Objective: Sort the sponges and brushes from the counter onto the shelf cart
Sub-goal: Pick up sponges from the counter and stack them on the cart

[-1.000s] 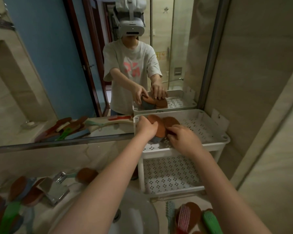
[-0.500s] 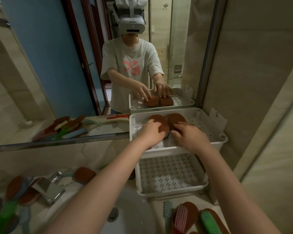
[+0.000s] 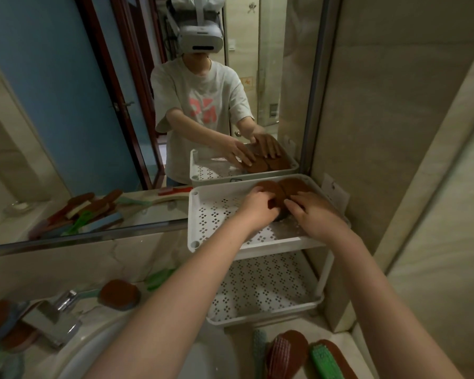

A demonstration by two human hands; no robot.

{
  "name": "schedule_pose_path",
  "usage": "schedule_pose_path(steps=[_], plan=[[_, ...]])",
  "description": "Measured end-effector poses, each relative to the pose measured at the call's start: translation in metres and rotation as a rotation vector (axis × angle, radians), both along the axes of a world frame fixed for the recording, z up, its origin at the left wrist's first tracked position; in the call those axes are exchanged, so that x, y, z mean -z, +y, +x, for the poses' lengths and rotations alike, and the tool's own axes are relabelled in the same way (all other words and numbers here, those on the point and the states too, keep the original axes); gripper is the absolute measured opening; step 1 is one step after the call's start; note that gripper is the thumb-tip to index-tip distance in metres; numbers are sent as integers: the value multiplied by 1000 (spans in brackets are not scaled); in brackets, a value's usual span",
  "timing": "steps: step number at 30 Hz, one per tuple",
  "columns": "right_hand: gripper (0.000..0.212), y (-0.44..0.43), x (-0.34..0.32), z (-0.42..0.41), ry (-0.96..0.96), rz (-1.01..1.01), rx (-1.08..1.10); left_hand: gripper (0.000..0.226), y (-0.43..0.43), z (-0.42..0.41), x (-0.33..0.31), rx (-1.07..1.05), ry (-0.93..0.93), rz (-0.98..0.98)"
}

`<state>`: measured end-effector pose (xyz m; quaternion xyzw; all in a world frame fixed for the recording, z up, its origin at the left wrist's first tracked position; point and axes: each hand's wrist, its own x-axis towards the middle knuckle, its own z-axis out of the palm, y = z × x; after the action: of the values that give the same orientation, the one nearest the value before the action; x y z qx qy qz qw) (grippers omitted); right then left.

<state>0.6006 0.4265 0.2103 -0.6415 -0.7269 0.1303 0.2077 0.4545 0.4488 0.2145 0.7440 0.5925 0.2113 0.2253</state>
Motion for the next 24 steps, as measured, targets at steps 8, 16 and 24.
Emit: schedule_pose_path(steps=[8, 16, 24], plan=[[38, -14, -1, -7, 72, 166, 13, 60, -5, -13, 0, 20, -133, -60], [36, -44, 4, -46, 142, 398, 5, 43, -54, -63, -10, -38, -402, 154], [23, -104, 17, -105, 241, 598, -63, 25, -126, -126, 12, -166, -513, 410]])
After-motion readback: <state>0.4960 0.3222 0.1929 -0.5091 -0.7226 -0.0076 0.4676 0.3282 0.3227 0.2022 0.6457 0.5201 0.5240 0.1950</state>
